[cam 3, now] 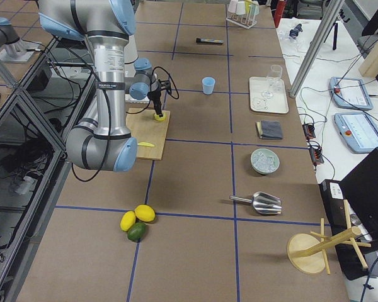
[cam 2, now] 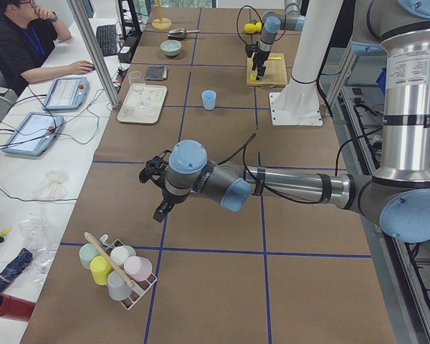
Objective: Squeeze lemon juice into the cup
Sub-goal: 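Lower the right gripper over the lemon slice on the wooden board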
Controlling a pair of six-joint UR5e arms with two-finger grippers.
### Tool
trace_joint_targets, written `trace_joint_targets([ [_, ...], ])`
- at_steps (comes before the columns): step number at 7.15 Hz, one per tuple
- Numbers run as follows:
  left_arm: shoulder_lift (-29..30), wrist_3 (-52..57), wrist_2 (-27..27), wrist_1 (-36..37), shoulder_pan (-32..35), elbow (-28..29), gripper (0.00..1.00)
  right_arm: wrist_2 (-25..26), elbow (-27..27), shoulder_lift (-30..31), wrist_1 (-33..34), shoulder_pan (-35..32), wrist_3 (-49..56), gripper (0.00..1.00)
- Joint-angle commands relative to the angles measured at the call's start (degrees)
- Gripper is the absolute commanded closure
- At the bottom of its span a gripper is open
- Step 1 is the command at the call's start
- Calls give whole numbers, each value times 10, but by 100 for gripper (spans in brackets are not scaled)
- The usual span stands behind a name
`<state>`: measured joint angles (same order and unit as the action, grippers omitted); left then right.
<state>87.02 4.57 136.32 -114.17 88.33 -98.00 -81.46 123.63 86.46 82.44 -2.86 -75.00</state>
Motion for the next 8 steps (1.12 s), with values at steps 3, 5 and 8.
trace_joint_targets([
  [3,0,0,0,0,0,0,0,0,4,13,7,-3,4,10],
  [5,0,0,0,0,0,0,0,2,-1,23,7,1,3,10],
  [8,0,0,0,0,0,0,0,2,-1,20,7,3,3,15],
])
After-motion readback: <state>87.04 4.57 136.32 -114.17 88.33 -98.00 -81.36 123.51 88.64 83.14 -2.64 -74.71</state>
